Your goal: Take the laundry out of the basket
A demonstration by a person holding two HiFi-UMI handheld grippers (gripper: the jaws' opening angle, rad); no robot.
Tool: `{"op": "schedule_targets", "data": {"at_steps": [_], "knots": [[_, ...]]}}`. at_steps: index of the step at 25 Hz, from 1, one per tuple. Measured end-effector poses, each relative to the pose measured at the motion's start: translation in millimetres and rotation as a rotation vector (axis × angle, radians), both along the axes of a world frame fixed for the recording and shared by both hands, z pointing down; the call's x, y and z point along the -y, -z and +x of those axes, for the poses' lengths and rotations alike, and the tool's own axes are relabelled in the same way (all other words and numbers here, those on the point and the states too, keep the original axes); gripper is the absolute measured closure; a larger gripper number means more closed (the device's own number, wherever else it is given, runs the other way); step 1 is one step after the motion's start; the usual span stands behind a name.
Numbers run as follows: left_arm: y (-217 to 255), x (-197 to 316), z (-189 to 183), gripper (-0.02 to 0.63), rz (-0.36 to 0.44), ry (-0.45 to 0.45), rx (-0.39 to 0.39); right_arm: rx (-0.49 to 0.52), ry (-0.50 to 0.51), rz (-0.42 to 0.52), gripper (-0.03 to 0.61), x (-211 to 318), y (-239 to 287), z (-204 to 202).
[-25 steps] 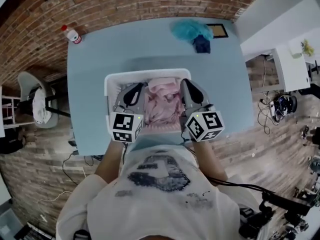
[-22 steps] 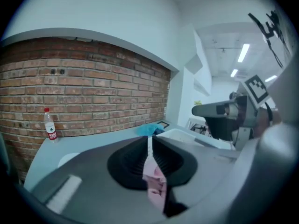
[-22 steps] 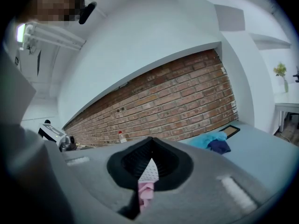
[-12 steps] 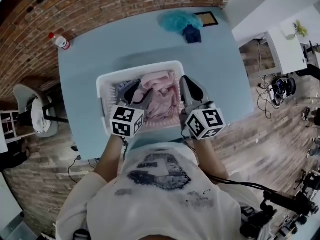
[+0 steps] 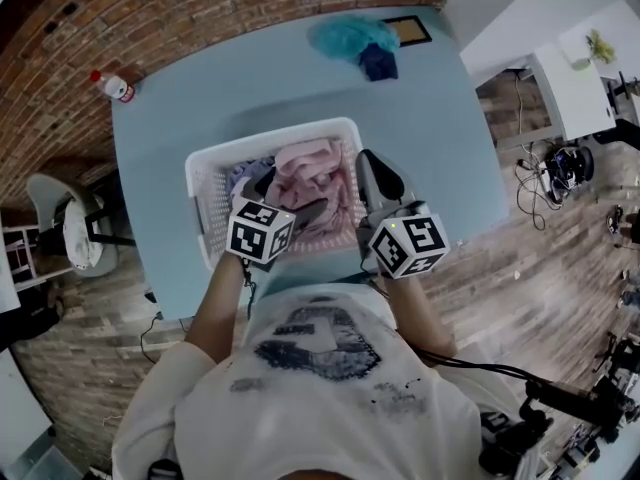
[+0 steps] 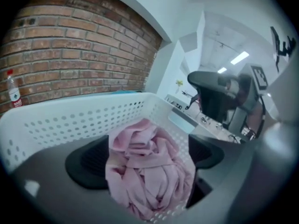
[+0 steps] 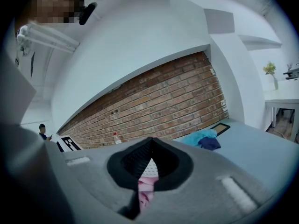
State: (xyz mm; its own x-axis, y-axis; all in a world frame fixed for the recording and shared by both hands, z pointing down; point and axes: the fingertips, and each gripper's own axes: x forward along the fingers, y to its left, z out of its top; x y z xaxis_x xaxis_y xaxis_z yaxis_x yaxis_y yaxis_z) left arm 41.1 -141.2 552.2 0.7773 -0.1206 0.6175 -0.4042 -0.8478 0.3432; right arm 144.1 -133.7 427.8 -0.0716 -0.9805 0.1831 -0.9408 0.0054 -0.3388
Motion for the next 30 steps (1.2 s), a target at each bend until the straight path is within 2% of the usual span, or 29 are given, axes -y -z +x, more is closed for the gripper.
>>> {"op": "schedule_targets", "data": {"at_steps": [6,11,23,30], "knots": [[-20.9,-7.1,11.6,0.084,-0.127,-0.023,0.019,0.003,-0.008,0.004,0.581,-1.4,1.1,9.4],[-39.7,-12.1,20.0,0.084,-0.160,-0.060,0.082,0.013,-0.010,0.001,0.581,-2.3,-0.2,17.9],[-83.8,-21.3,32.7,0.084,-0.163,-0.176,0.285,0.046,0.013,-0.009,0.581,0.6,-8.5,28.9],[-110.0,-16.9,37.5,0.084,-0.164,-0.192,0.389,0.053,0.033,-0.014,0.580,0.7,-10.4,41.4]]}}
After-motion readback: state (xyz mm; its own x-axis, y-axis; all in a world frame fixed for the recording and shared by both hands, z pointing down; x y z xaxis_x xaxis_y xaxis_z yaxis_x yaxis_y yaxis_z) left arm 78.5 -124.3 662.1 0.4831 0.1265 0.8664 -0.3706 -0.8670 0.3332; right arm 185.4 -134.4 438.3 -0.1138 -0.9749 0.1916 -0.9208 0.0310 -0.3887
